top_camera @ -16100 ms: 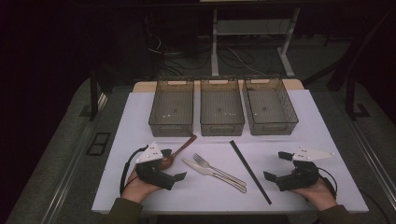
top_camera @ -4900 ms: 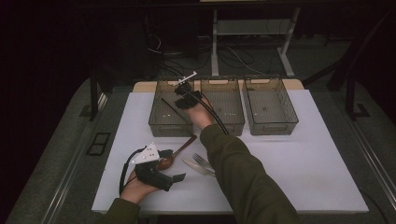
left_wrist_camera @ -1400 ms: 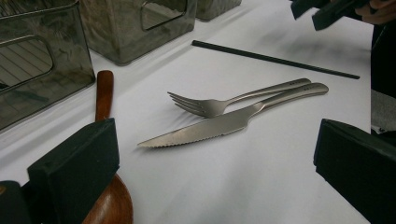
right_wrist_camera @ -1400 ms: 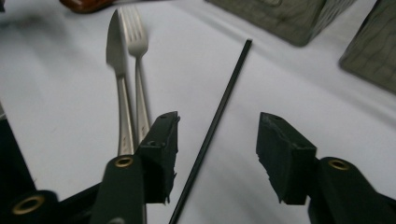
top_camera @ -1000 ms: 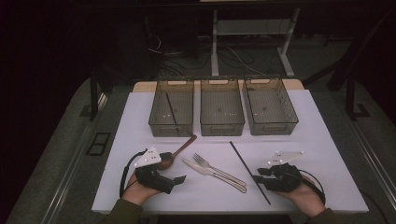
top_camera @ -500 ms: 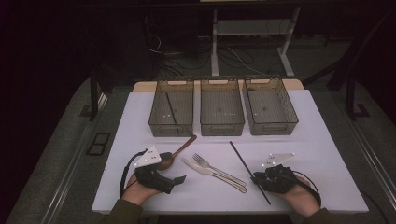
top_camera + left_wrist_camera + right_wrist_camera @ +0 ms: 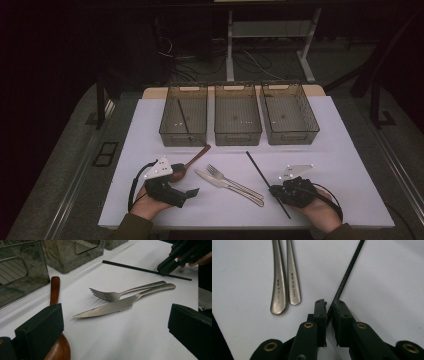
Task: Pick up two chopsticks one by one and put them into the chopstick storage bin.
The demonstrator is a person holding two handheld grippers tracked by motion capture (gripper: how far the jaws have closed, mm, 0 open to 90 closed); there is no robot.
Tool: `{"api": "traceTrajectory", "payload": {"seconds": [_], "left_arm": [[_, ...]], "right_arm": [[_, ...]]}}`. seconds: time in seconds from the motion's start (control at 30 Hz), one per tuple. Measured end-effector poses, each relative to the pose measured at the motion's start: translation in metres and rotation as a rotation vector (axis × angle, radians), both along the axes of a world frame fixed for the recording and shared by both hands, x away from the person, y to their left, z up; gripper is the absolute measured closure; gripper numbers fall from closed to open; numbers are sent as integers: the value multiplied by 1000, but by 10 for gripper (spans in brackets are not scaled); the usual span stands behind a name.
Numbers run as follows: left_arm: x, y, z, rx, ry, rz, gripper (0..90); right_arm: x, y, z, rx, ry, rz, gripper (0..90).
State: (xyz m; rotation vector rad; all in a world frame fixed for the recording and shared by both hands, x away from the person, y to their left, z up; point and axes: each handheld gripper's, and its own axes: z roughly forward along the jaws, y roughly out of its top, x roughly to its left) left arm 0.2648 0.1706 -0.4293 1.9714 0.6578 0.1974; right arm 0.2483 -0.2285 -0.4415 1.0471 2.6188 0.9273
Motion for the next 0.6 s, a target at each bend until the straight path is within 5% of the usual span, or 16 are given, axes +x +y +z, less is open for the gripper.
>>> {"api": "traceTrajectory", "payload": {"seconds": [0.6], "left_arm": [[0,1,0,1,2,-1,0]], "right_arm": [[-4,2,3,-32,3,0,816]]}}
